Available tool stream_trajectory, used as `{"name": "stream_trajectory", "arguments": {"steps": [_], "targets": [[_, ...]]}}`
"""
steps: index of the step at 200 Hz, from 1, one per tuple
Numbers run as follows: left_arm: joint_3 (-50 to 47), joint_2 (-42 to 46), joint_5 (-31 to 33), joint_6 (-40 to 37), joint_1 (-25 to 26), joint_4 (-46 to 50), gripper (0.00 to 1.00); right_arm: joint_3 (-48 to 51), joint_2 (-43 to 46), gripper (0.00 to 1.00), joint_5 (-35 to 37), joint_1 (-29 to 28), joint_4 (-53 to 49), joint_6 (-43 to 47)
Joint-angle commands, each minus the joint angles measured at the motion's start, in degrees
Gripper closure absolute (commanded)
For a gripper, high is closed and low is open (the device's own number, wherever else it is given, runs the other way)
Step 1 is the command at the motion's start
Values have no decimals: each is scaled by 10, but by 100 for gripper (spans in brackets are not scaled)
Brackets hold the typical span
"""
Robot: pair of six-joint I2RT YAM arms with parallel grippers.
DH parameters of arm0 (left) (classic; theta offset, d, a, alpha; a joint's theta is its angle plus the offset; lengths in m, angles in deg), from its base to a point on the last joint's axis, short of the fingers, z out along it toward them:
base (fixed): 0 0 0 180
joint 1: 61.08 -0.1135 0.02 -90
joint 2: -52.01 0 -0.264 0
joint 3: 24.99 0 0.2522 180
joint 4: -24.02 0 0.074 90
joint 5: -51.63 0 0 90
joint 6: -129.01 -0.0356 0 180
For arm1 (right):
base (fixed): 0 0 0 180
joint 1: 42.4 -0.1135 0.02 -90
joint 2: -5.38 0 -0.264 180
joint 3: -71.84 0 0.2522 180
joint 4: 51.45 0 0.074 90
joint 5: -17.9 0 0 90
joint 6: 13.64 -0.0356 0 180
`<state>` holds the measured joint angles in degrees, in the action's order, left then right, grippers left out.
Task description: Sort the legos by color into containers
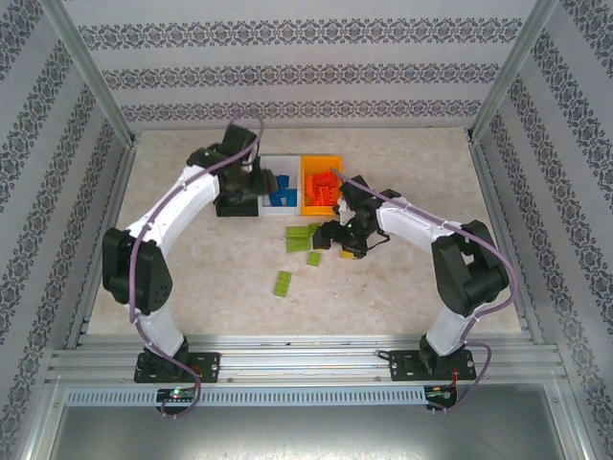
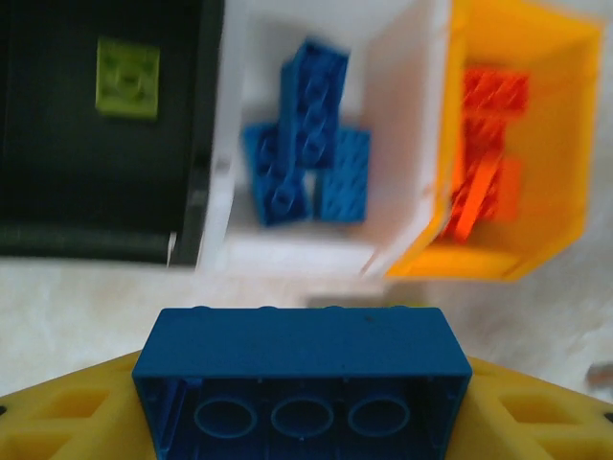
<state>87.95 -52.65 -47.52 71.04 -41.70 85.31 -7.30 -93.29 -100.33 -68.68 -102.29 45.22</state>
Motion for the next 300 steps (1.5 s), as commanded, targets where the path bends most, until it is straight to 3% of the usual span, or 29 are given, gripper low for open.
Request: {"name": "stream_trajectory", "arguments": {"steps": [1, 108, 194, 257, 300], "targets": [[88, -69, -10, -38, -4, 62, 37, 22, 33, 20, 16, 12, 6, -4], [452, -348, -23, -77, -15, 173, 35, 91, 122, 19, 59, 36, -11, -29], [456, -373, -46, -70, -27, 156, 35, 124, 155, 18, 71, 41, -17, -47], [456, -374, -45, -68, -27, 159, 24, 127, 158, 16, 72, 40, -15, -51], [455, -369, -45, -69, -27, 166, 22, 124, 154, 14, 70, 37, -14, -51]]}}
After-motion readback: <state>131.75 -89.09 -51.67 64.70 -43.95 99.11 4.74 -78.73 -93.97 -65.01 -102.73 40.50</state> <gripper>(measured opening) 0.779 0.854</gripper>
